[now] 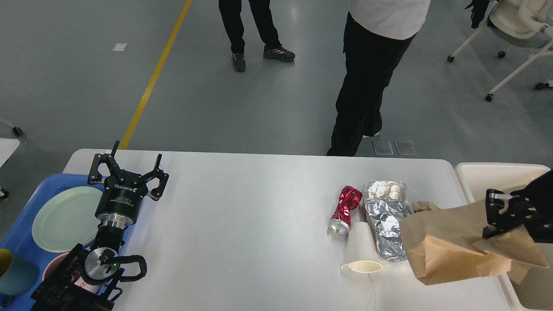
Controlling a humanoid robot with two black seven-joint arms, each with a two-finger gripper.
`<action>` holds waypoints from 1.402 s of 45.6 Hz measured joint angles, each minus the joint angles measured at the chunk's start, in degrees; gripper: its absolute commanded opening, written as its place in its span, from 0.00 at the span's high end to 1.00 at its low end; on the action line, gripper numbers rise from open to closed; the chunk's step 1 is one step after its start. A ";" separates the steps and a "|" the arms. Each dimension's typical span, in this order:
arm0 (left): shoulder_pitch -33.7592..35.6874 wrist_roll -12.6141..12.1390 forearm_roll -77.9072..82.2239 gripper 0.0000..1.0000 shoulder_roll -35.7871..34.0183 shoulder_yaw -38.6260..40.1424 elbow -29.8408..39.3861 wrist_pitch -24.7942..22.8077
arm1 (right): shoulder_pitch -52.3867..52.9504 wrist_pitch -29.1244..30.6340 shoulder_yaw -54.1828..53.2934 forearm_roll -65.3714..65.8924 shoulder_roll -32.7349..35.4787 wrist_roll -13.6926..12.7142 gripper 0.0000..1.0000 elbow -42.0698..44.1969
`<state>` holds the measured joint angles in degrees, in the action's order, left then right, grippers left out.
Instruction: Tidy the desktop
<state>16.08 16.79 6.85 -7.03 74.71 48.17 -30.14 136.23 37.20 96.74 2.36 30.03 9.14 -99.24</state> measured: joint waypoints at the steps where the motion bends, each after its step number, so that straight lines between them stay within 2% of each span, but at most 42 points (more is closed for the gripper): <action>1: 0.00 0.00 0.00 0.04 0.00 0.00 0.00 0.00 | 1.33 0.99 0.44 -0.16 -0.31 0.00 1.00 0.01; 6: 0.00 0.00 0.02 0.04 0.00 0.00 0.00 0.00 | 6.36 4.18 2.75 -1.13 -2.68 0.01 1.00 0.05; 13: 0.00 0.00 0.00 0.04 0.00 0.00 0.00 0.00 | 8.62 4.68 4.27 -1.62 -3.57 0.00 1.00 0.37; 20: 0.00 0.00 0.01 0.04 0.00 0.00 0.00 0.00 | 7.99 2.40 6.27 -2.63 -1.88 -0.07 1.00 3.53; 27: 0.00 0.00 0.00 0.04 0.00 0.00 0.00 0.00 | 0.51 -2.59 8.47 -4.68 3.92 -0.34 1.00 13.12; 34: 0.00 0.00 0.01 0.04 0.00 0.00 0.00 0.00 | -14.91 -7.76 6.18 -5.57 10.34 -0.42 1.00 26.94; 40: 0.00 0.00 0.02 0.04 0.00 -0.01 0.00 -0.01 | -30.60 -15.58 -0.26 -9.09 14.32 -0.40 1.00 35.83; 45: 0.00 0.00 0.02 0.04 0.00 -0.01 0.00 -0.11 | -46.18 -23.97 -5.79 -13.71 15.41 -0.34 1.00 43.70; 51: -0.06 0.00 0.02 0.04 0.00 -0.04 0.00 -0.17 | -59.80 -26.44 -12.04 -18.67 13.78 -0.53 1.00 53.41; 57: -0.06 0.00 0.00 0.04 0.00 -0.06 0.00 -0.18 | -74.95 -26.80 -19.73 -21.68 10.39 -3.29 1.00 67.82; 64: -0.06 0.00 0.01 0.04 0.00 -0.08 0.00 -0.18 | -93.77 -27.49 -32.37 -22.20 3.80 -8.11 1.00 87.83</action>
<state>16.03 16.79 6.85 -7.03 74.63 48.16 -30.32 42.46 9.71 64.37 -19.84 33.83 1.03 -11.41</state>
